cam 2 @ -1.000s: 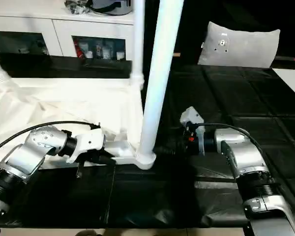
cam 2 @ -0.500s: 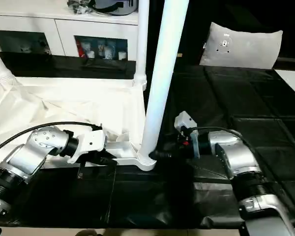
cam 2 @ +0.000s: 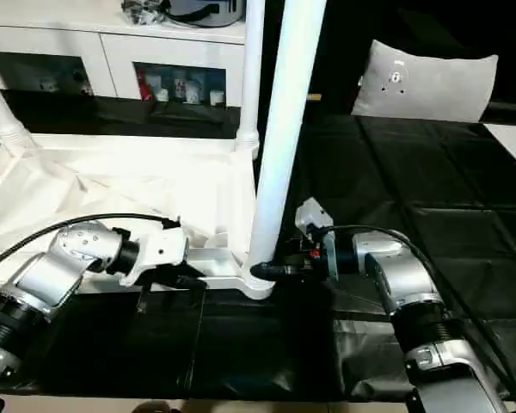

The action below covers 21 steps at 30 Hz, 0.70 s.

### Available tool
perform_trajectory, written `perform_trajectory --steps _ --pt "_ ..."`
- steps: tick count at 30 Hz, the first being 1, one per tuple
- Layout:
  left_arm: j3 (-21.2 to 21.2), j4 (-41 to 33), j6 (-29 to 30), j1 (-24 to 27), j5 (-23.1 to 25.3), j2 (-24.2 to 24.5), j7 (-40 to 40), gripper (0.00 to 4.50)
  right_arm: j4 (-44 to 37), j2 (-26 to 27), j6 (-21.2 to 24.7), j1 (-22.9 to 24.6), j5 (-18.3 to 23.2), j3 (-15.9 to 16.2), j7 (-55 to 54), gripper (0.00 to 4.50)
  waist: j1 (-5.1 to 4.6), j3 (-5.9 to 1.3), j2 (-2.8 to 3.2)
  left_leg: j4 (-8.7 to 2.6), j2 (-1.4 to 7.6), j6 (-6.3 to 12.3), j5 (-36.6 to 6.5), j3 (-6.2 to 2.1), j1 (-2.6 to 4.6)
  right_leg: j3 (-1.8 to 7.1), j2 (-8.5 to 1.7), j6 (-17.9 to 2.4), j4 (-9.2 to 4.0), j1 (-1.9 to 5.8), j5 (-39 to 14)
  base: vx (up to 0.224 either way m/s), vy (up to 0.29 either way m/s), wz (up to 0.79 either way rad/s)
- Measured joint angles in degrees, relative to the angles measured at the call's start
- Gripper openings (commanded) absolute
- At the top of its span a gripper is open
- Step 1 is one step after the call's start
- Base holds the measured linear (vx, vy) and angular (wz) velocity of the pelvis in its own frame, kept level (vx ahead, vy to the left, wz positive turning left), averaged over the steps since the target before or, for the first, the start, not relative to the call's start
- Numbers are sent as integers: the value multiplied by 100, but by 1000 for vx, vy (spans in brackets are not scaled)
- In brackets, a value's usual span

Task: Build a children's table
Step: Rotate leg to tighten

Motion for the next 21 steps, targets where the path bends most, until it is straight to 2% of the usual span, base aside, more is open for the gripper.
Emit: perform_trajectory --steps 3,6,8,10,13,15,16,17,20,21 --pt "108 -102 380 80 -66 -108 124 0 -250 104 194 189 73 -97 -241 202 7 -1 2 0 0 -1 1 0 1 1 0 -1 3 3 0 0 0 0" --pt "189 -159 758 104 -62 -161 280 0 -285 231 326 209 59 -164 -581 200 -35 -1 3 0 0 -5 3 2 7 2 0 -1 5 18 1 0 0 0" --pt "263 -163 979 111 -37 -241 487 0 -284 366 394 209 32 -246 -924 200 -107 -1 3 1 -1 -7 5 2 10 2 0 -1 1 21 0 0 0 0" --pt "416 -165 1440 121 45 -515 970 0 -145 699 456 135 -78 -450 -1695 199 -202 -2 4 12 -2 -9 7 2 11 4 -1 0 -2 27 1 0 0 0" --pt "645 -81 2042 32 275 -1189 2017 0 240 1266 544 -219 -317 -796 -3247 198 -403 -2 6 33 -3 -9 8 2 6 3 -3 0 -15 22 1 0 0 0" --pt "662 -19 2246 -45 297 -1521 2525 0 406 1449 556 -380 -403 -925 -3937 198 -481 -2 4 35 -4 -7 6 2 3 3 -4 0 -20 21 1 0 0 0" --pt "659 -12 2311 -62 321 -1603 2656 0 467 1518 552 -438 -413 -948 -4131 198 -494 -6 12 34 -5 -5 6 1 4 4 -4 1 -15 21 2 0 0 0" --pt "673 34 2328 -92 341 -1659 2789 0 535 1581 529 -483 -415 -982 -4289 252 -496 -8 15 26 -5 -5 6 1 6 4 -4 2 -12 20 2 0 0 0" --pt "682 195 2299 -217 387 -1762 2981 0 672 1675 287 -529 -420 -1025 -4494 268 -448 -6 18 2 -4 -8 7 -2 -1 -3 -2 2 -3 9 5 0 0 0" --pt "669 196 2274 -225 399 -1759 2985 0 669 1682 266 -528 -418 -1027 -4491 288 -438 -7 19 -5 -4 -8 7 -2 -2 -3 -2 2 -3 8 5 0 0 0"
